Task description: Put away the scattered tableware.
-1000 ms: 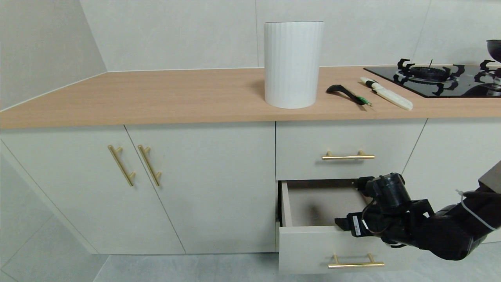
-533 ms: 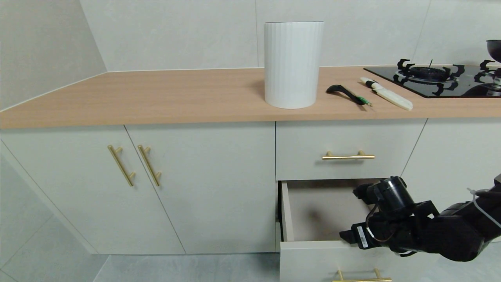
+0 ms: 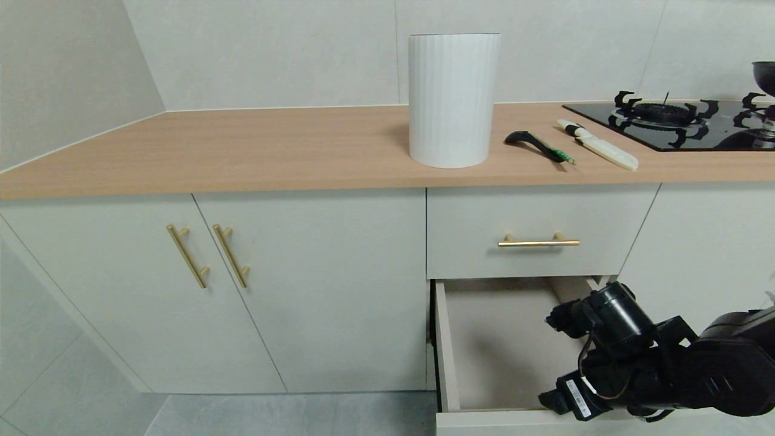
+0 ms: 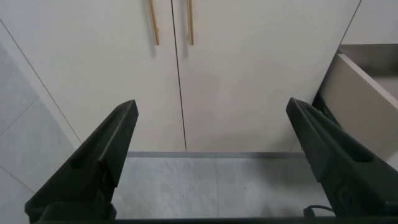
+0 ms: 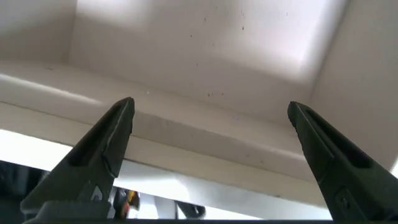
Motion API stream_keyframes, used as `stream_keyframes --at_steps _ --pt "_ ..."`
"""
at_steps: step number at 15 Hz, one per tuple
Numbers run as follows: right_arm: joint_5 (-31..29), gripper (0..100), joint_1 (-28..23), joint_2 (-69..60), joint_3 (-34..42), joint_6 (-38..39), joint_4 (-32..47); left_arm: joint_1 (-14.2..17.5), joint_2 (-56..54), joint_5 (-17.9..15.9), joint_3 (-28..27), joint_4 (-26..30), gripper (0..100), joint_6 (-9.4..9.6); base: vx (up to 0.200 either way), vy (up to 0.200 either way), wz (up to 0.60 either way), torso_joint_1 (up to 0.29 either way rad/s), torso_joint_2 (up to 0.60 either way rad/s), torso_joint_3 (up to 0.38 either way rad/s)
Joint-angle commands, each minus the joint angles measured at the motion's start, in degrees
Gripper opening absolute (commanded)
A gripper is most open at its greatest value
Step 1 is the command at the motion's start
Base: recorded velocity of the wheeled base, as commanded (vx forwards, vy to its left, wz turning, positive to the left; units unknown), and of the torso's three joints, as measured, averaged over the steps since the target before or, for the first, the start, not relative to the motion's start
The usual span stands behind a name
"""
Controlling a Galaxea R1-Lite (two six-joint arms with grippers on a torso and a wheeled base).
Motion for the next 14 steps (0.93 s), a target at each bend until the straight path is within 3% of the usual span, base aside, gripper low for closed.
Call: stream_keyframes --at_steps 1,10,14 --pt "0.0 100 1.1 -2.7 0.9 -2.3 2.6 0.1 0.1 0.0 0.0 0.0 100 -0.01 0.0 0.0 0.0 0.0 0.0 0.0" --pt "0.0 100 2.1 -4.8 5.8 -11.9 4.5 0.1 0.1 0.0 0.0 0.0 100 -0.01 0.0 0.0 0.0 0.0 0.0 0.0" --pt "0.7 100 2.0 -5.3 4.6 -12.0 5.2 0.1 0.1 0.0 0.0 0.0 100 -0.01 0.0 0.0 0.0 0.0 0.0 0.0"
